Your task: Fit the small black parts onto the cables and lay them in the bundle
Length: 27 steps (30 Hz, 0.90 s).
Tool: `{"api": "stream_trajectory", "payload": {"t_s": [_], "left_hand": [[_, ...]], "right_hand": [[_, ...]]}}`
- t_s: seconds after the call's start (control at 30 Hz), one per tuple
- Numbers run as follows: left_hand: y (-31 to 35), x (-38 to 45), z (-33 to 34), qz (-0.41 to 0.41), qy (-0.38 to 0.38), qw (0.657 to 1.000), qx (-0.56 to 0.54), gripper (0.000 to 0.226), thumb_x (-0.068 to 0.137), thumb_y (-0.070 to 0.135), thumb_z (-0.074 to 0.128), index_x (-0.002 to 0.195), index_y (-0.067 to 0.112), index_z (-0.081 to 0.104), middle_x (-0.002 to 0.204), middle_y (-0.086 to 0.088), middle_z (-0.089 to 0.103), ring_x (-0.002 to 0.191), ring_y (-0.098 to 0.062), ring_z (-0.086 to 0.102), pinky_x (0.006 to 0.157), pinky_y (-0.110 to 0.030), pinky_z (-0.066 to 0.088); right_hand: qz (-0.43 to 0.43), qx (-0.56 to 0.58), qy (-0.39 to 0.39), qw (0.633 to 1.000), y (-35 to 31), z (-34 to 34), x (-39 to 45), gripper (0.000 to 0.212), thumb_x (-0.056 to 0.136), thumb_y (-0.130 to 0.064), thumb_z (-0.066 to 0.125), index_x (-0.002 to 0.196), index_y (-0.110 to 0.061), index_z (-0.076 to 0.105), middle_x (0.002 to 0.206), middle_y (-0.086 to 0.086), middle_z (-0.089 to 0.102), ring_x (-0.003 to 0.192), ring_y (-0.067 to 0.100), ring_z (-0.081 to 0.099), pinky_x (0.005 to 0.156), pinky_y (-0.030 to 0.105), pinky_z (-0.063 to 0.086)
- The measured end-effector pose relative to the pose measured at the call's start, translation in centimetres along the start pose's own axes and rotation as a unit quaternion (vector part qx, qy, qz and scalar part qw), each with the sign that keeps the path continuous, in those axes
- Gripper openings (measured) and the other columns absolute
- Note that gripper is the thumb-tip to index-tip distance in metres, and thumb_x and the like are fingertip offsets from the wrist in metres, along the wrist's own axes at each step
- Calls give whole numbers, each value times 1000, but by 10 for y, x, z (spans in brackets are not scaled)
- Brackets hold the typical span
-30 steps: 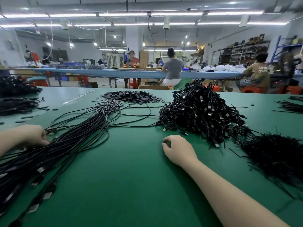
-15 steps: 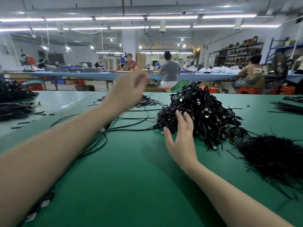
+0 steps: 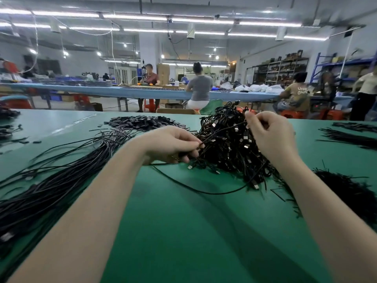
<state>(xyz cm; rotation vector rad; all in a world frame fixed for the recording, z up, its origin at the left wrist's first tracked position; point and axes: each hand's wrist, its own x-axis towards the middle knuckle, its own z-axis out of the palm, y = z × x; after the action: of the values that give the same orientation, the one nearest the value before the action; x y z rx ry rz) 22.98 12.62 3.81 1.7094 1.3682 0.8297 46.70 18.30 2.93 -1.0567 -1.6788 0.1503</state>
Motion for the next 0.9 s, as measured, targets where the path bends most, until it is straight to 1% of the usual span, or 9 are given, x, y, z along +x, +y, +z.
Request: {"api": "stream_trajectory", "payload": {"t_s": [0.1,0.17,0.27,0.33,0.37,0.47,0.53,0.77,0.9], "left_hand": [[-8,-6,-23,-27,26,992,-122,32,65,28,82,92,12,76,83,-3,72,57,-7,59,51,-17,49],[-10,-7,-28,-14,53,968,-245,41,60,20,83,98,8,74,77,-4,71,61,-10,64,57,-21,54],[-9,-5,-33,39,112,871,-476,28,67,12,77,94,7,70,77,-4,73,67,-12,70,62,-26,58],[-7,-4,-34,67,119,818,-558,14,71,16,76,81,9,71,72,0,69,64,-11,67,68,-27,59],[-5,-5,-33,74,112,816,-563,12,73,20,75,78,11,71,70,1,66,63,-10,64,72,-26,57],[1,-5,-27,73,76,868,-484,15,83,30,65,83,15,69,72,0,62,67,-13,61,74,-27,56],[4,-4,-23,72,64,893,-440,20,93,24,52,88,15,69,75,-1,66,71,-16,65,69,-30,57],[7,-8,-28,15,50,915,-399,41,79,-8,31,104,4,60,89,-12,71,89,-29,71,69,-35,59],[3,-11,-28,-29,40,920,-390,26,96,14,37,101,3,60,94,-16,71,89,-29,71,71,-33,60]], "right_hand": [[81,26,-61,994,-1,6,-2,41,94,-53,47,69,-23,61,40,-12,38,34,4,30,38,17,26],[134,112,-113,978,-8,15,-4,40,94,-52,47,71,-22,60,43,-12,35,40,8,30,41,22,28],[176,224,-195,938,-24,21,-9,36,96,-45,49,75,-17,56,49,-9,35,40,7,29,38,21,27],[177,274,-272,905,-31,24,-16,34,97,-42,49,77,-15,54,50,-9,35,40,7,28,38,19,26],[177,298,-304,887,-34,26,-21,33,97,-41,49,78,-14,53,50,-9,34,41,8,27,38,19,25],[180,338,-356,852,-42,35,-34,32,98,-39,46,78,-15,50,52,-8,29,42,9,22,40,20,20],[189,347,-359,846,-45,40,-38,32,99,-39,45,78,-15,48,51,-8,28,42,9,21,41,20,18],[257,365,-325,834,-43,42,-41,33,99,-39,45,74,-18,46,48,-9,30,40,8,20,40,18,18],[272,347,-318,839,-45,42,-42,32,99,-38,46,74,-17,47,49,-8,28,39,8,19,39,17,17]]}}
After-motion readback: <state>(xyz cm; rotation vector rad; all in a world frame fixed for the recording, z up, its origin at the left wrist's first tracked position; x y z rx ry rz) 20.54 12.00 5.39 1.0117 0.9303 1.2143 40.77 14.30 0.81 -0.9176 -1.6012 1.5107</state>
